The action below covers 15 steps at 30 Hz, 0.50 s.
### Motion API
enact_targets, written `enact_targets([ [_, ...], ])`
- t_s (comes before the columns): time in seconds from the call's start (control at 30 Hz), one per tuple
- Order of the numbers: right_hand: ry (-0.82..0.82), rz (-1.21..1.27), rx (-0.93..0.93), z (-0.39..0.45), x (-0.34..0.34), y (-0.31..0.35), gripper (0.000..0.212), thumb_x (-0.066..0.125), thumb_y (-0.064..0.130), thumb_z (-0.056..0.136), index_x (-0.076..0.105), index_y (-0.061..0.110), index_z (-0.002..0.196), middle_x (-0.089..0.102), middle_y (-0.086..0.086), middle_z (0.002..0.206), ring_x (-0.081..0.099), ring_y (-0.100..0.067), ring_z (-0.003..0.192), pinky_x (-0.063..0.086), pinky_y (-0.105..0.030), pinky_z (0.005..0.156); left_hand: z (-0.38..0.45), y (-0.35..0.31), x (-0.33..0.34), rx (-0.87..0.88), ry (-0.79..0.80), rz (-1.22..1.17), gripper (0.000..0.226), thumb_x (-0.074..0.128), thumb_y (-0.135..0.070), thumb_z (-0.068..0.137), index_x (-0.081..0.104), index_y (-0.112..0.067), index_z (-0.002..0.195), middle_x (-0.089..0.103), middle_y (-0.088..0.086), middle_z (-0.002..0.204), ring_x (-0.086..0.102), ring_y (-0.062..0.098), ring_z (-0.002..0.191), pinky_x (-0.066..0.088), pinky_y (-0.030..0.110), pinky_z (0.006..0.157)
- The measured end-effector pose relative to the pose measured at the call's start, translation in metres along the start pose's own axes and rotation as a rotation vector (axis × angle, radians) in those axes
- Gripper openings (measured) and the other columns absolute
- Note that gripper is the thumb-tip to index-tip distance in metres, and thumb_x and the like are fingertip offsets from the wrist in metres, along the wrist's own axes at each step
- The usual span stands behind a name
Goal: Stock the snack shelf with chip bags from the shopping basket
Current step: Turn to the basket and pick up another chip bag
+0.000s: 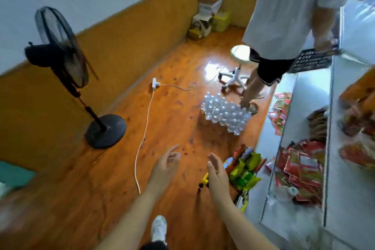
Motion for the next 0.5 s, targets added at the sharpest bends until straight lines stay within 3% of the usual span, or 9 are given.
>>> enact_targets([
  [0.07, -0.1, 0.036, 0.062, 0.028, -0.021, -0.013, 0.036, 0.046, 0.026, 0.1, 0.05, 0.02, 0.136, 0.054, 0.005, 0.132, 0.05, -0.008, 0.119, 0.037, -0.02, 0.091, 0.04, 0.002, 0.033, -0.024, 0.086, 0.034, 0.054, 0.053, -0.063, 0.073, 0.055, -0.036, 0.12, 0.065, -0.004, 0.104, 0.063, 0.011, 0.099, 0.047, 0.01, 0.078],
  [0.13, -0.201, 0.06, 0.118, 0.055, -0.039, -0.026, 0.034, 0.047, 0.024, 0.1, 0.05, 0.021, 0.134, 0.055, 0.005, 0.131, 0.05, -0.009, 0.118, 0.038, -0.023, 0.094, 0.08, 0.006, 0.067, -0.043, 0.194, 0.066, 0.037, 0.059, -0.045, 0.087, 0.055, -0.031, 0.121, 0.063, -0.004, 0.103, 0.062, 0.014, 0.1, 0.047, 0.011, 0.077],
  [0.23, -0.343, 0.058, 0.187, 0.091, -0.064, -0.042, 0.035, 0.047, 0.024, 0.1, 0.051, 0.02, 0.134, 0.055, 0.004, 0.132, 0.049, -0.013, 0.123, 0.037, -0.024, 0.097, 0.14, 0.018, 0.11, -0.04, 0.334, 0.149, 0.031, 0.055, -0.017, 0.098, 0.057, -0.015, 0.129, 0.061, -0.006, 0.098, 0.058, 0.002, 0.088, 0.045, 0.004, 0.072],
  [0.4, -0.558, 0.095, 0.379, 0.126, -0.109, -0.083, 0.041, 0.05, 0.022, 0.098, 0.046, 0.018, 0.139, 0.053, -0.001, 0.138, 0.05, -0.016, 0.123, 0.038, -0.027, 0.096, 0.214, 0.039, 0.177, -0.08, 0.556, 0.295, 0.033, 0.053, -0.032, 0.098, 0.052, -0.028, 0.131, 0.061, -0.01, 0.108, 0.056, -0.005, 0.094, 0.044, 0.008, 0.069],
  [0.5, -0.577, 0.055, 0.471, 0.151, -0.13, -0.107, 0.044, 0.051, 0.023, 0.097, 0.044, 0.019, 0.14, 0.052, 0.002, 0.137, 0.051, -0.017, 0.122, 0.038, -0.026, 0.09, 0.248, 0.06, 0.211, -0.11, 0.612, 0.392, 0.04, 0.053, -0.038, 0.097, 0.048, -0.028, 0.136, 0.06, -0.012, 0.109, 0.058, 0.001, 0.097, 0.045, 0.016, 0.074],
])
Point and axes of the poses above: each hand's wrist, its own z-axis towards the middle knuckle, its own x-axis out of the palm, y = z × x, the point moved 10 cm from there along z, towards the middle knuckle
